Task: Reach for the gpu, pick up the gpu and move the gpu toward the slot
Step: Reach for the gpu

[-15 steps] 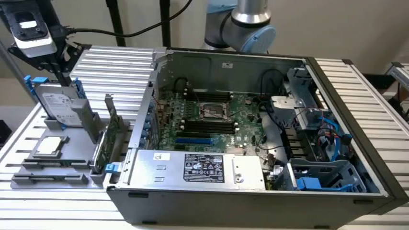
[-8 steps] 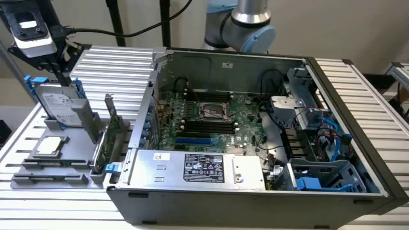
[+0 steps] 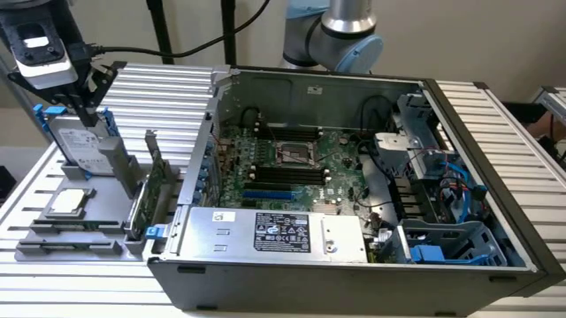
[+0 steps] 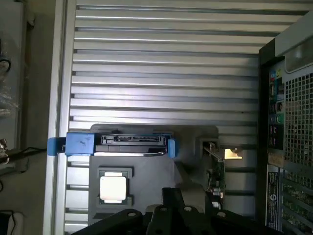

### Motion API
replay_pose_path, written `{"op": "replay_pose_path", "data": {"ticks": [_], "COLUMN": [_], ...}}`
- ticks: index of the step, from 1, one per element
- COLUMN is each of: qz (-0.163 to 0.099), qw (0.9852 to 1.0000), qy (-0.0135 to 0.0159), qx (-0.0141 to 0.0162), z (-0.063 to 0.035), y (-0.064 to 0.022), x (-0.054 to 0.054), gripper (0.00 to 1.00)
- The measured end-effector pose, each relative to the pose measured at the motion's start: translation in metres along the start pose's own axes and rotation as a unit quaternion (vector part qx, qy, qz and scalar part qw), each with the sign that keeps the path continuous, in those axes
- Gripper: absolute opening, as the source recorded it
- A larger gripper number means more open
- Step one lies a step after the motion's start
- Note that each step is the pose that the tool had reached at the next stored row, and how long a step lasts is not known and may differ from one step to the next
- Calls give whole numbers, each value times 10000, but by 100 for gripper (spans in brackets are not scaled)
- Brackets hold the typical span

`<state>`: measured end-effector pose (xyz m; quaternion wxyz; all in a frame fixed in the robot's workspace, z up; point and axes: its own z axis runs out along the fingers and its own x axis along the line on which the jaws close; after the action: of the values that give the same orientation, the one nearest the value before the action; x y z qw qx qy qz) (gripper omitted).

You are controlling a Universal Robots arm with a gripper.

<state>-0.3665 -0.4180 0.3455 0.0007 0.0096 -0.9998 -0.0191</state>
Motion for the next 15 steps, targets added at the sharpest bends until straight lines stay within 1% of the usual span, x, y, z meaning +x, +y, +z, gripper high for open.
{"op": "replay_pose_path", "data": {"ticks": [3, 6, 15], "qz": [0, 1, 1], "qw": [10000, 10000, 10000], "qy": [4, 7, 7], "qx": [0, 0, 0], "z": [-4, -7, 7], "y": [-93, -168, -318], "x": [-61, -156, -551], "gripper": [11, 11, 11]}}
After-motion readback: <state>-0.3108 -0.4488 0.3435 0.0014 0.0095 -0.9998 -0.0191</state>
